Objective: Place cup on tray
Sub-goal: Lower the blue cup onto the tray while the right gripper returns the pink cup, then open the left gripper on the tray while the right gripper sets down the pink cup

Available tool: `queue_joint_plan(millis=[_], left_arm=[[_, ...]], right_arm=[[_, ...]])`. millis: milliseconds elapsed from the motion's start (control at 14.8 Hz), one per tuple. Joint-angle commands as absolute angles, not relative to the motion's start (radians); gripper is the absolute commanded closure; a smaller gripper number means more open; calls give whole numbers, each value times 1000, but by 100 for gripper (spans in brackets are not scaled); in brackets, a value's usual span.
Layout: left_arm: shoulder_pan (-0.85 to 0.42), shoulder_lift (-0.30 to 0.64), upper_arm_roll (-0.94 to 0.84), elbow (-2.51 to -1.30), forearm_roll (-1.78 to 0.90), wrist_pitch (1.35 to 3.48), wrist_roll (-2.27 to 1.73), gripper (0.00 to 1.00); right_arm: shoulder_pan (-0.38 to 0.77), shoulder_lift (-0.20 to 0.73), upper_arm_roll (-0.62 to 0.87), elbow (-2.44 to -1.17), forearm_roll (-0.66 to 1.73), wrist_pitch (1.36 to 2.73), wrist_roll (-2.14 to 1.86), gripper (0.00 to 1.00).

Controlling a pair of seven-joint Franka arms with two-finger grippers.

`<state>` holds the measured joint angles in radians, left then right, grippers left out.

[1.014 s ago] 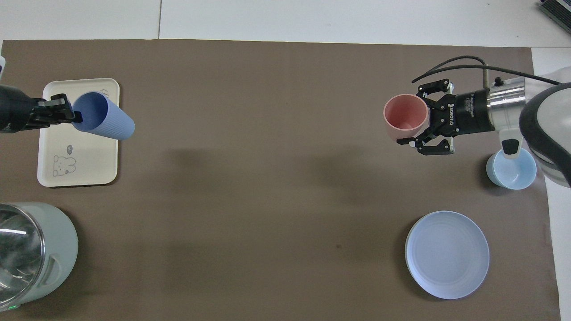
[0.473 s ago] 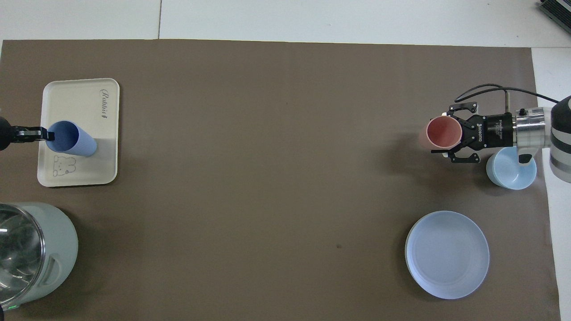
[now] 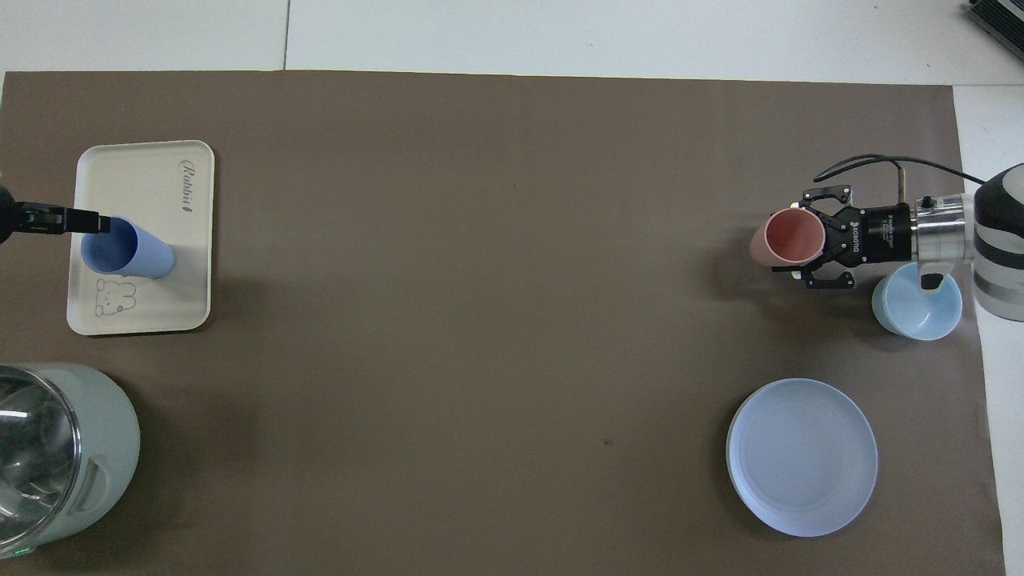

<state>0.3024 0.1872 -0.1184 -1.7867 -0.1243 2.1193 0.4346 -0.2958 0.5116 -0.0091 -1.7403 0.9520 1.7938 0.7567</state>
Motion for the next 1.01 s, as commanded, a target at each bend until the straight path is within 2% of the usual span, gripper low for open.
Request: queue_joint_plan(millis=[0, 203, 270, 338, 405, 473, 608, 743, 946], left_arm=[[215, 164, -109, -1671, 7, 1929, 388, 0], [149, 79, -112, -1678, 12, 1815, 292, 0], [135, 55, -112, -1680, 12, 1771, 272, 0], [120, 39, -113, -1680, 12, 1735, 253, 0], [103, 19, -114, -1680, 12, 1697, 226, 0], [85, 2, -115, -1680, 12, 1657, 192, 0], [45, -29, -115, -1680, 12, 1599, 125, 0], [28, -57, -117, -1704, 9, 1569, 95, 0], [20, -72, -120, -1738, -3, 1586, 87, 0]], right_arm=[[-314, 543, 3, -1729, 983, 1804, 742, 100], [-321, 532, 3, -1764, 1023, 1790, 746, 100], [-321, 528, 3, -1785, 1025, 1796, 742, 94], [-321, 526, 3, -1795, 1025, 1801, 739, 74], [-322, 525, 3, -1796, 1025, 1801, 721, 43], [-327, 523, 2, -1801, 1025, 1801, 695, 28], [-328, 519, 2, -1804, 1025, 1801, 677, 11], [-330, 506, -2, -1804, 1019, 1801, 678, 5], [-342, 503, -11, -1801, 1006, 1799, 673, 2]])
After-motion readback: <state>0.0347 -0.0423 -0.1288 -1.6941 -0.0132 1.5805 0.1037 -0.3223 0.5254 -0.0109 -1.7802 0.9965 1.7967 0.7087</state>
